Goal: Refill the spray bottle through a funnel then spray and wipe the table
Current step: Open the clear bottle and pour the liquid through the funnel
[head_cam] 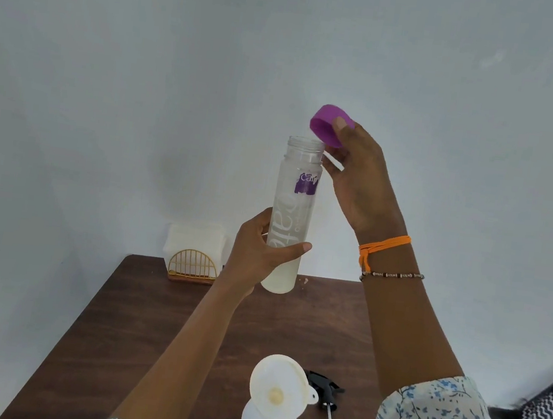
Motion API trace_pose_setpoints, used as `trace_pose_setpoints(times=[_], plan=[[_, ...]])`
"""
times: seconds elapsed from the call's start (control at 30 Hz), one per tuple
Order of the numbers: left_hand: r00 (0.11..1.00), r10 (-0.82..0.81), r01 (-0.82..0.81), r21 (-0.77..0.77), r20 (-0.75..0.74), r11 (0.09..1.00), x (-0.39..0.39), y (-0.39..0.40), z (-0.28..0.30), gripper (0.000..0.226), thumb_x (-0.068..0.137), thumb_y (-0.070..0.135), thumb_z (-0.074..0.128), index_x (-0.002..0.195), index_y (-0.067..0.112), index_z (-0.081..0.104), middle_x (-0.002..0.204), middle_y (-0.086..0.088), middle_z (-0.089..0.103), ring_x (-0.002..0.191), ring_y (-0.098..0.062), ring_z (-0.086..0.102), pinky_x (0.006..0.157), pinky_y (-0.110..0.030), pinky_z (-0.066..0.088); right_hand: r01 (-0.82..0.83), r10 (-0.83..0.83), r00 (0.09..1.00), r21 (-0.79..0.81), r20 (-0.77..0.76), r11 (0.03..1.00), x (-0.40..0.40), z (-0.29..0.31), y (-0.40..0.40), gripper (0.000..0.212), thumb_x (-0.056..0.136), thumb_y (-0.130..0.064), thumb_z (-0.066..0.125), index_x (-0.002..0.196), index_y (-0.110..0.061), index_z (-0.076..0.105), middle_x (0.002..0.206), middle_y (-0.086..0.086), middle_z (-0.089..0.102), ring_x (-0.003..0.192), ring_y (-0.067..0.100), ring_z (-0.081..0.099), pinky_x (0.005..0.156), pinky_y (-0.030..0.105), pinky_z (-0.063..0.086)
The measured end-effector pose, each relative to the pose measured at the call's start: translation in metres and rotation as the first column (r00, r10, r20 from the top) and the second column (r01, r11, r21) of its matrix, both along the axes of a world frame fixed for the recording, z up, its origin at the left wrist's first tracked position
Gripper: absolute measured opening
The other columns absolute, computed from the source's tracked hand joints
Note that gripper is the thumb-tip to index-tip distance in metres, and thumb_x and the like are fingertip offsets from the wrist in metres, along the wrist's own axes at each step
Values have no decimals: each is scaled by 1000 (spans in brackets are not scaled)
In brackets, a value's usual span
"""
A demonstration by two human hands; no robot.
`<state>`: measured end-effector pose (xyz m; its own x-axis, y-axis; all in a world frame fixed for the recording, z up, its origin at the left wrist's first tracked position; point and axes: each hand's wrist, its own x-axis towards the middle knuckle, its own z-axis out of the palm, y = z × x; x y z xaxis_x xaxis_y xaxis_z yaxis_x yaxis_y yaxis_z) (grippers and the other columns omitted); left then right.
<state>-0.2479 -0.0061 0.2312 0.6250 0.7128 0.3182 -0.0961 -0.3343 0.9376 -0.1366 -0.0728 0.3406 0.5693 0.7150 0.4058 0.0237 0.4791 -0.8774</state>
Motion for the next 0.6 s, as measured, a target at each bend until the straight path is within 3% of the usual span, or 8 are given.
trace_pose_setpoints(times=[0.13, 0.3, 0.47, 0.6], plan=[[1000, -5, 5, 1, 8, 1000, 1, -3, -1, 46, 73, 27, 78, 107, 33, 47, 97, 20, 57, 85, -1, 58, 58, -4, 46, -76, 107, 934, 103, -342, 992, 0, -1, -7, 15, 92, -9, 53, 83, -10, 65, 85, 5, 61, 84, 16, 51, 76, 22, 43], [1000, 3, -2, 18, -18, 1000, 4, -4, -5, 52, 72, 31, 78, 112, 33, 45, 104, 14, 56, 92, -7, 58, 67, -9, 44, -101, 180, 824, 173, -537, 980, -1, -18, -18, 8, 87, -2, 53, 85, -3, 60, 88, 13, 65, 93, 24, 57, 92, 28, 44], [998, -17, 18, 13, -53, 1000, 7, -2, -16, 60, 69, 33, 81, 116, 35, 44, 112, 11, 59, 100, -11, 60, 81, -23, 52, -86, 103, 832, 57, -546, 995, 2, -59, -38, 10, 83, -2, 55, 90, -6, 60, 99, 11, 58, 95, 24, 55, 86, 28, 50], [997, -73, 72, -28, -39, 997, 5, -1, -27, 56, 67, 25, 83, 107, 39, 47, 101, 20, 62, 93, -2, 62, 69, -13, 49, 10, -68, 923, -154, -378, 988, 6, -106, -61, 19, 88, 2, 51, 104, -6, 58, 82, 1, 69, 80, 12, 64, 75, 23, 54]])
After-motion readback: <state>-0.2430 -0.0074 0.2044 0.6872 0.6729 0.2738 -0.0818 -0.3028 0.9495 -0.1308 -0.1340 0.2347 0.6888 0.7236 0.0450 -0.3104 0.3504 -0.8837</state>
